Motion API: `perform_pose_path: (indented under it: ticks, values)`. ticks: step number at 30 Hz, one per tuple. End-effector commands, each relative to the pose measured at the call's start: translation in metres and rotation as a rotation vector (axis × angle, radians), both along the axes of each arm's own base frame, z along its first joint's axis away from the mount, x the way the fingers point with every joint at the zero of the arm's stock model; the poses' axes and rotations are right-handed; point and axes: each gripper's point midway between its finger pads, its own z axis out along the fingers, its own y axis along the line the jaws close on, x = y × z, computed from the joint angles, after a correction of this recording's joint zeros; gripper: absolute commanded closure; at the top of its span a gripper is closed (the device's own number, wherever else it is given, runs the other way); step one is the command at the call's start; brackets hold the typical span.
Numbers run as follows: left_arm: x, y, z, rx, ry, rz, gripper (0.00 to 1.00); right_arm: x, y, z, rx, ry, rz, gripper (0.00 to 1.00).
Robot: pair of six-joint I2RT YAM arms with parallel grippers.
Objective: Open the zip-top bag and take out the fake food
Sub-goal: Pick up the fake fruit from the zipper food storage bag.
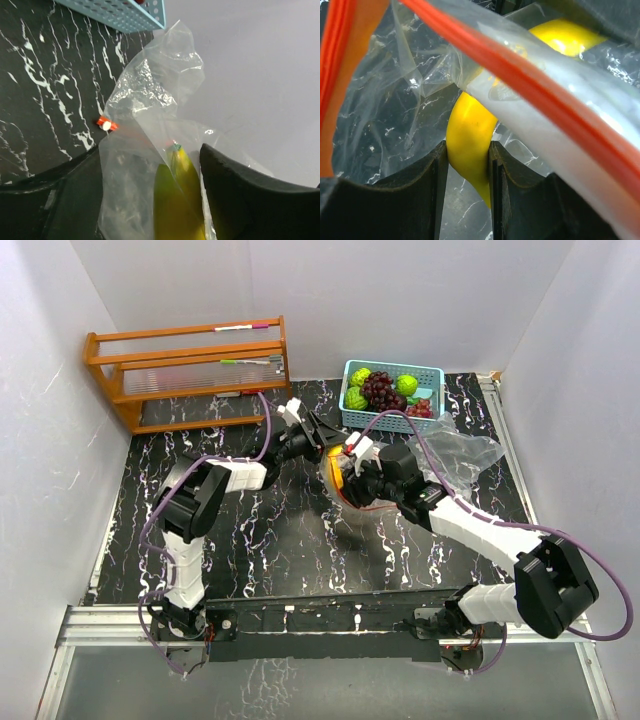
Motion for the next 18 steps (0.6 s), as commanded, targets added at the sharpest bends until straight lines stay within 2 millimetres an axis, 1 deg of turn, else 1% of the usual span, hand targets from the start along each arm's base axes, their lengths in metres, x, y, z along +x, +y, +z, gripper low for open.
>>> perform_pose_path:
  ticks: [1, 2, 4, 5, 9, 12, 15, 18]
  values:
    - [-0.004, -0.01, 0.024, -0.052, -0.042, -0.052, 0.42, 0.014, 0.008, 0.035, 0.042, -0.097, -0.003, 0.92]
    - [-0.004, -0.01, 0.026, -0.057, -0.05, -0.055, 0.53, 0.014, 0.007, 0.036, 0.042, -0.1, -0.006, 0.92]
    - [-0.003, -0.011, 0.029, -0.07, -0.06, -0.056, 0.83, 0.014, 0.006, 0.035, 0.041, -0.101, -0.012, 0.93]
    - [-0.003, -0.01, 0.03, -0.08, -0.065, -0.052, 1.0, 0.014, 0.007, 0.034, 0.04, -0.099, -0.012, 0.93]
    - [0.004, -0.003, 0.033, -0.121, -0.074, -0.038, 1.0, 0.013, 0.006, 0.035, 0.043, -0.1, -0.014, 0.93]
    - [0.018, 0.011, 0.036, -0.129, -0.086, 0.003, 1.0, 0.013, 0.005, 0.039, 0.044, -0.108, -0.022, 0.93]
    - [0.032, 0.027, 0.035, -0.098, -0.104, 0.05, 1.0, 0.012, 0.004, 0.045, 0.053, -0.121, -0.03, 0.93]
    - [0.04, 0.038, 0.036, -0.074, -0.121, 0.083, 1.0, 0.01, 0.003, 0.052, 0.06, -0.126, -0.028, 0.93]
